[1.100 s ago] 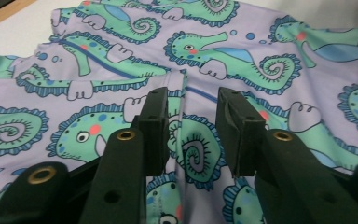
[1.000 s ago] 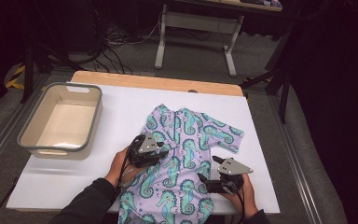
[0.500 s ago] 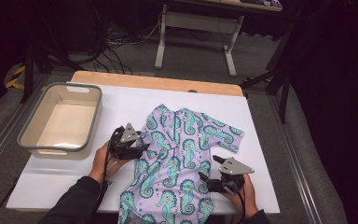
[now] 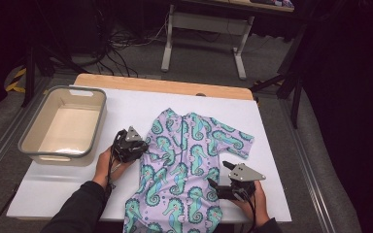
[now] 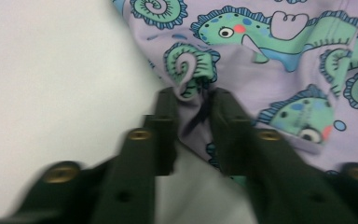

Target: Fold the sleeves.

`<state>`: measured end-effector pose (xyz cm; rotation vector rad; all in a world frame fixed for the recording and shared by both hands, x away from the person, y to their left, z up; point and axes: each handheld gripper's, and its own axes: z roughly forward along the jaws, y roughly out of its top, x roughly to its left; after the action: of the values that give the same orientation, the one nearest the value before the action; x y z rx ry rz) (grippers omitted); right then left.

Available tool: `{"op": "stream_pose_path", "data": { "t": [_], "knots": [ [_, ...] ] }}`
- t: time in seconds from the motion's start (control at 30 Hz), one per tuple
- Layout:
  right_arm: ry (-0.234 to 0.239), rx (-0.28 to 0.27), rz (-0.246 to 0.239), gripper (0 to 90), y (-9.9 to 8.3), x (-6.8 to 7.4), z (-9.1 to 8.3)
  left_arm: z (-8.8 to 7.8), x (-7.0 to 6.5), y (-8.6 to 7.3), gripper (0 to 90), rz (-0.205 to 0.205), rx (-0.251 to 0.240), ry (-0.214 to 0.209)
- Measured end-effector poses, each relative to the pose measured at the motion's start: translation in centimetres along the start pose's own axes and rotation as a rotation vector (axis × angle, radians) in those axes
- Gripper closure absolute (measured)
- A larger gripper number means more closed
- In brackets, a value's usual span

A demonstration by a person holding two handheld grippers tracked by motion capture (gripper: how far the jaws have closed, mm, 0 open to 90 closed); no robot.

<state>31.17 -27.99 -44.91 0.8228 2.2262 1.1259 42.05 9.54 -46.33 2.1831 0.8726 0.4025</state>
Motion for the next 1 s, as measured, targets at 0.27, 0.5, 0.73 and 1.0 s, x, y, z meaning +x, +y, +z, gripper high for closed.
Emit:
{"op": "stream_pose_path", "data": {
  "t": [0.27, 0.5, 0.73, 1.0],
  "knots": [
    [-0.009, 0.003, 0.006, 19.6, -0.1, -0.2, -0.1, -0.8, 0.6, -0.3, 86.8, 0.005, 0.002, 0.075],
    [-0.009, 0.008, 0.006, 19.5, -0.1, -0.2, 0.0, -1.2, 1.2, -0.6, 86.0, -0.009, -0.011, 0.114],
    [-0.018, 0.011, 0.012, 20.1, -0.2, -0.4, 0.0, -1.8, 0.8, -0.5, 76.7, -0.005, -0.067, 0.118],
    [-0.013, 0.008, 0.014, 23.2, -0.2, -0.6, 0.0, -3.0, -0.3, -0.8, 72.2, 0.059, -0.113, 0.094]
  ]
}}
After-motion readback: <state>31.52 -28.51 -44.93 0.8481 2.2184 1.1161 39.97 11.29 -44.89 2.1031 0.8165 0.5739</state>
